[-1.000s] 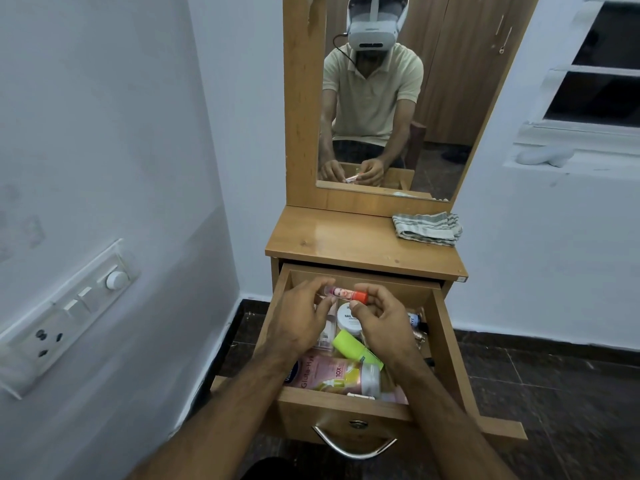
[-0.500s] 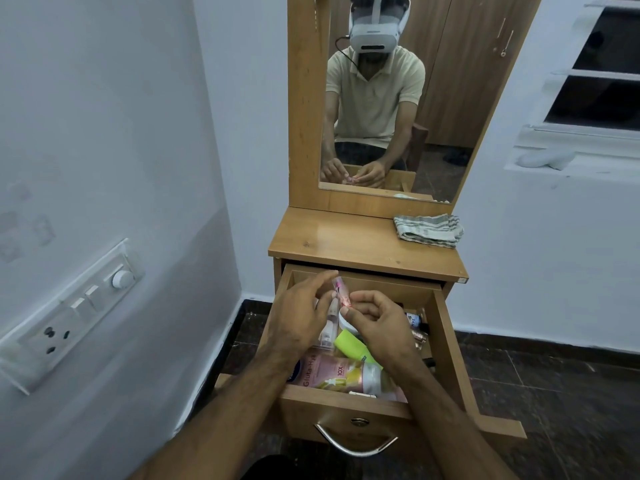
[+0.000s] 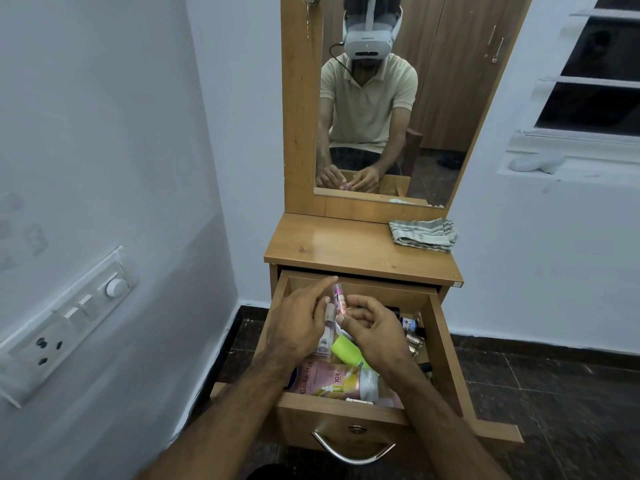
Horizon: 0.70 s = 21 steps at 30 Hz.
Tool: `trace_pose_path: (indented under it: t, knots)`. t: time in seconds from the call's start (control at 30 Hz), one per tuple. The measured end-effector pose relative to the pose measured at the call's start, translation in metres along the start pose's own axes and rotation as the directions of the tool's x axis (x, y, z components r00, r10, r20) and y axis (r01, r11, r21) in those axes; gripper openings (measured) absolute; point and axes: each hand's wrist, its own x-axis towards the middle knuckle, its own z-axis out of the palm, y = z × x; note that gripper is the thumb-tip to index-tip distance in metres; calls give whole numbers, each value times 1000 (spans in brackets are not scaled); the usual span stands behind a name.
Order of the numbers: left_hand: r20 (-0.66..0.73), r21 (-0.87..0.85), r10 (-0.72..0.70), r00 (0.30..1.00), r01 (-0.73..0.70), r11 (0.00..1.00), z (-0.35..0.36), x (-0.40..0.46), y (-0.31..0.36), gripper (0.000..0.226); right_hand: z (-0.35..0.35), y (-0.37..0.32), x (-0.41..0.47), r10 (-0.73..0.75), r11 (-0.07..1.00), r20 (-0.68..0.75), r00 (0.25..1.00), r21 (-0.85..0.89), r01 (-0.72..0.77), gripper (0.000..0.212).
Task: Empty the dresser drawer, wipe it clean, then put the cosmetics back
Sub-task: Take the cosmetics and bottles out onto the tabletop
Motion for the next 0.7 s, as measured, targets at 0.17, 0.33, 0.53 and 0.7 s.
trace_pose_path:
  t: [0.17,0.33,0.53,0.7]
  knots:
    - [2,8,15,1000,-15,1000,0,1,1,41,0,-1,-1,-3,1000,0,1000,-8,3,28]
    - [-1,24,-49,999,49,998,-1,0,3,47,-1,-2,-1,4,1000,-9,1000,24,-4,32]
    - [-69,37,-95,993,98,995,2,2,-2,42,-17,-32,18,-70,997,-117,991,12,72,34]
    - [-109,63,-54,993,61,996,3,4,-1,38,-41,-65,75,-225,968,-260,939,-168,185,24]
